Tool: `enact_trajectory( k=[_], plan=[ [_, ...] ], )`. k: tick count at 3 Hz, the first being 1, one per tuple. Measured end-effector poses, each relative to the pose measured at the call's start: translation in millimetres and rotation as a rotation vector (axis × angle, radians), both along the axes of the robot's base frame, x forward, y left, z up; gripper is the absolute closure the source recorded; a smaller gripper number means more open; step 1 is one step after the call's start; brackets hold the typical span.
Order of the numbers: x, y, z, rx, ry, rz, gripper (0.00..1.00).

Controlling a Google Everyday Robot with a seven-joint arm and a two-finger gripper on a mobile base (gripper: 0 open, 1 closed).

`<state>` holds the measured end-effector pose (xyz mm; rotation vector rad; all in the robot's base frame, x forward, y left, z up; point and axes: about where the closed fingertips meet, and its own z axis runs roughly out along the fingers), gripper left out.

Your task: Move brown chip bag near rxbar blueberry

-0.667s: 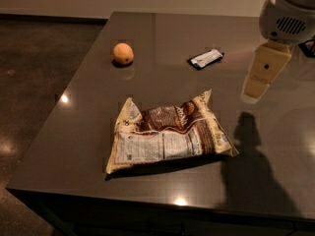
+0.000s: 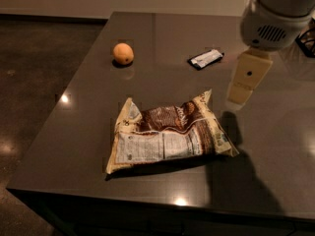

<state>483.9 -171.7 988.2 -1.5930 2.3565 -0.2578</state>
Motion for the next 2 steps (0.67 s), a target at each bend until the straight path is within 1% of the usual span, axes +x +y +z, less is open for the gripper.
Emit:
enact_trajectory(
  k=[1,2],
  plan=[
    [-11.9,42.7,-25.3,0.006,0.049,0.145,0.0],
    [-26.6,67.4,-49.5,0.005,0.114,0.275,0.0]
  ],
)
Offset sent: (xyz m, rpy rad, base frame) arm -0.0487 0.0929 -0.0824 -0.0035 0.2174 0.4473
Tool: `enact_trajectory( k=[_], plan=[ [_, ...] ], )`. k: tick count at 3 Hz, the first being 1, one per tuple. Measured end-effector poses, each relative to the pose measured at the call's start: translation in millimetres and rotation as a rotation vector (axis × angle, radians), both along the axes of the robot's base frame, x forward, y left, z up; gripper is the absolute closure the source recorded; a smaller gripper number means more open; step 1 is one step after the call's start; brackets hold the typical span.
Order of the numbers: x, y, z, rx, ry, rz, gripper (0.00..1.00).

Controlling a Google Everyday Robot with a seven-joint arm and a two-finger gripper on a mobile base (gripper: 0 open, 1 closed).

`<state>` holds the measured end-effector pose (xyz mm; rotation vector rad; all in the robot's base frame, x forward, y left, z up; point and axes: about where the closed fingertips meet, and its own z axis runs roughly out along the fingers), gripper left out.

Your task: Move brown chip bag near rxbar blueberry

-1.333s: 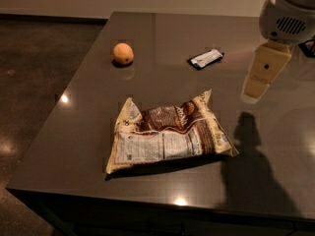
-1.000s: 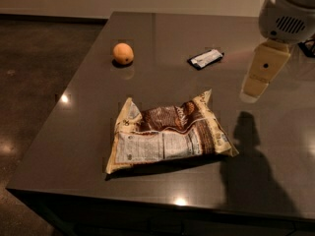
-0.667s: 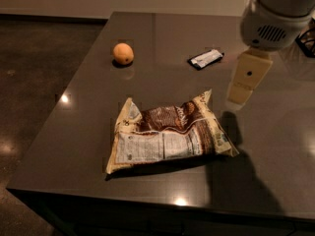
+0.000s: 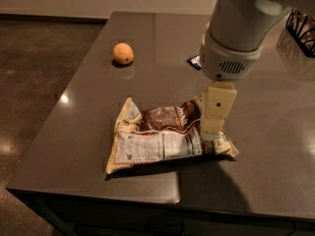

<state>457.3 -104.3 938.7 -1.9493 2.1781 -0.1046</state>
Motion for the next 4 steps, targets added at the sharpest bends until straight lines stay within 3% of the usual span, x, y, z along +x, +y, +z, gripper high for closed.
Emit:
enact_trajectory(
  k=[1,2,3,4],
  plan=[
    [-8.5,15.9,-26.6,-0.006,0.043,0.104,0.0],
    [-12.6,24.8,-46.6,-0.018,0.041,0.168,0.0],
    [-13.3,32.6,-65.9,-0.044,0.016,0.213,0.0],
    [-1.1,35.2,-77.8,-0.065,0.0,0.215,0.0]
  ],
)
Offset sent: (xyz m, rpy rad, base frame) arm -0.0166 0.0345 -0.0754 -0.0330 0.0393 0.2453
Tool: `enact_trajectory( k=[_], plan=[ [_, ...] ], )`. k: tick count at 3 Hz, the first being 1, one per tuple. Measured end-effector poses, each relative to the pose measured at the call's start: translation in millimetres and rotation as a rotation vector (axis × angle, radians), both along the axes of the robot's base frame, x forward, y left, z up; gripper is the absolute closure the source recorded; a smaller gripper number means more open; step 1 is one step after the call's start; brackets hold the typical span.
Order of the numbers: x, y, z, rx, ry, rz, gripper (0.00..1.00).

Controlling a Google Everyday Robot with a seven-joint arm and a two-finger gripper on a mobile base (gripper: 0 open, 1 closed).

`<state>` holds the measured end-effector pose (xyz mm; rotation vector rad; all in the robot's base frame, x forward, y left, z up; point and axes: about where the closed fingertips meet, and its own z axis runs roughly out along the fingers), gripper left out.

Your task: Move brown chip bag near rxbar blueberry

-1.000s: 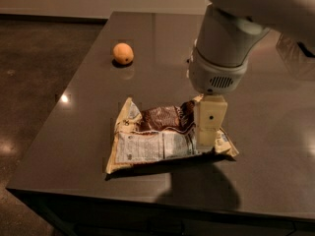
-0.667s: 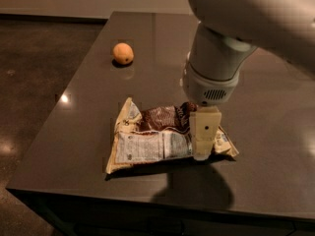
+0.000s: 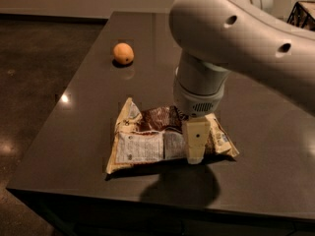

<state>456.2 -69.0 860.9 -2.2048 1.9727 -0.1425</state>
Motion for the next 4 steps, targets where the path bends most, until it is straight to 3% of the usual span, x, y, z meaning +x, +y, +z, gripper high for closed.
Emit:
enact_trajectory(
  k=[1,3,4],
  plan=[
    [13.1,1.3,-3.0,-0.021,-0.008,-0.012,0.18],
    [35.0,0.4,13.4,-0.017,-0.034,-0.08,0.65],
    [59.6,-8.2,25.3,0.001,-0.033,-0.164,0.88]
  ],
)
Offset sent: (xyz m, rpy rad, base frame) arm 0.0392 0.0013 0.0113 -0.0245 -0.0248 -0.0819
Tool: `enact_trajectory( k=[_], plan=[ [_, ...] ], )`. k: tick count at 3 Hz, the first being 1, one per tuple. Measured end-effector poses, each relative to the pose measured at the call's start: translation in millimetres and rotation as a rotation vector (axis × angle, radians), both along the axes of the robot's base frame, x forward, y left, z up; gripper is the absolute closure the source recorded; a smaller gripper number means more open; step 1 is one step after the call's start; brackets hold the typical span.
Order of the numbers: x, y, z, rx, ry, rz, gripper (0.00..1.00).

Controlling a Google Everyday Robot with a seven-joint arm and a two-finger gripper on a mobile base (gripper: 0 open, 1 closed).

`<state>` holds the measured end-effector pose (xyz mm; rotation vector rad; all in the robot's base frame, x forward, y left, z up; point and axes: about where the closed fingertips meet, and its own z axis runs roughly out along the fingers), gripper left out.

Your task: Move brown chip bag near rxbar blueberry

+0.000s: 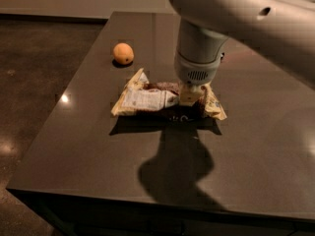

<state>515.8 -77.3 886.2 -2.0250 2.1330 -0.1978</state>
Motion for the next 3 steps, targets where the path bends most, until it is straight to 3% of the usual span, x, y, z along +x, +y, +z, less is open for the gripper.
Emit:
enact_trajectory(
  k=[1,2,3],
  plan=[
    [44.0,-17.2,19.2,0.011,-0.035,-0.117,1.0],
    [84.8,-38.5,28.6,-0.014,-0.08,-0.21,1.0],
    [109.5,-61.3,29.9,-0.047,-0.113,-0.248,0.88]
  ],
)
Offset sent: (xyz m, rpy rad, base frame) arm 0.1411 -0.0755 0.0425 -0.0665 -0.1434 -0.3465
